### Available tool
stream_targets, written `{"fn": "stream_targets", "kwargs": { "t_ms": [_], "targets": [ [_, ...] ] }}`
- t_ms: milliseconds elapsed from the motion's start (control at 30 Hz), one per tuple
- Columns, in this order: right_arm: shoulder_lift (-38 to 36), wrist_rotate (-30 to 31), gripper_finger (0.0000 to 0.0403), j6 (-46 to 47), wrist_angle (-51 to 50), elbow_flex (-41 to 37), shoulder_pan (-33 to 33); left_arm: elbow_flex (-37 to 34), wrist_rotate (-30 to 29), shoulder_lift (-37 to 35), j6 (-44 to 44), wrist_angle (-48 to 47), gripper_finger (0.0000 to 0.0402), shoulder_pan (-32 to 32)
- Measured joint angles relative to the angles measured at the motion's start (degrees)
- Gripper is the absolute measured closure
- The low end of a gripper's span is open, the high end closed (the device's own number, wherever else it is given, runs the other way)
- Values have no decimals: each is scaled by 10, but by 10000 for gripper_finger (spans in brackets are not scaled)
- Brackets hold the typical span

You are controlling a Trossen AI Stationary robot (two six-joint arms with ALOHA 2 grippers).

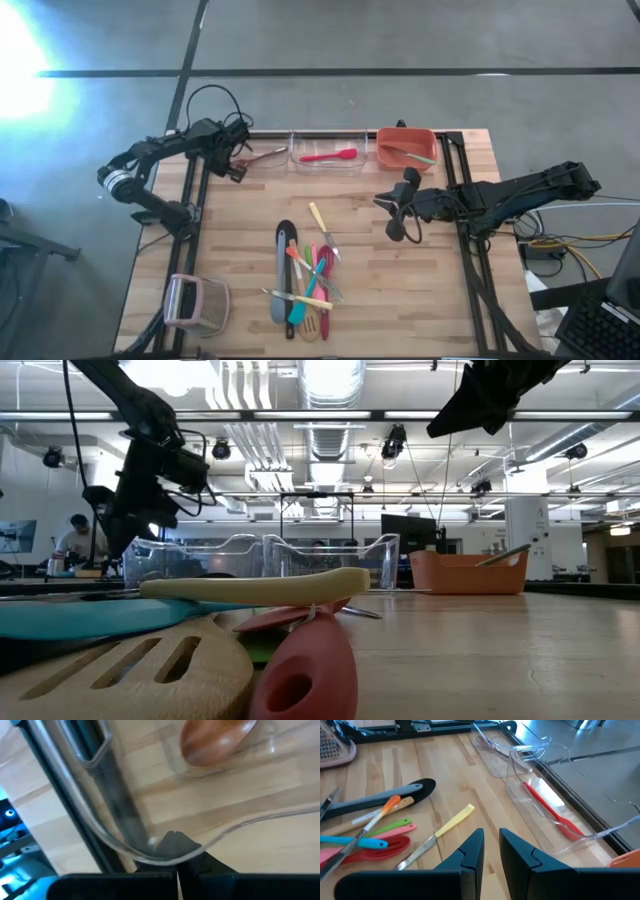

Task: Pick & Place Kitchen Items
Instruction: Adjust the left transparent bin

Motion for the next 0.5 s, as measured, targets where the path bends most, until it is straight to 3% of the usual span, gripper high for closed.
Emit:
{"fn": "stream_targets", "kwargs": {
  "t_ms": [500],
  "targets": [
    [0, 0, 351, 0, -1, 0, 0, 0, 30, 0, 38, 48, 401, 0]
  ]
}}
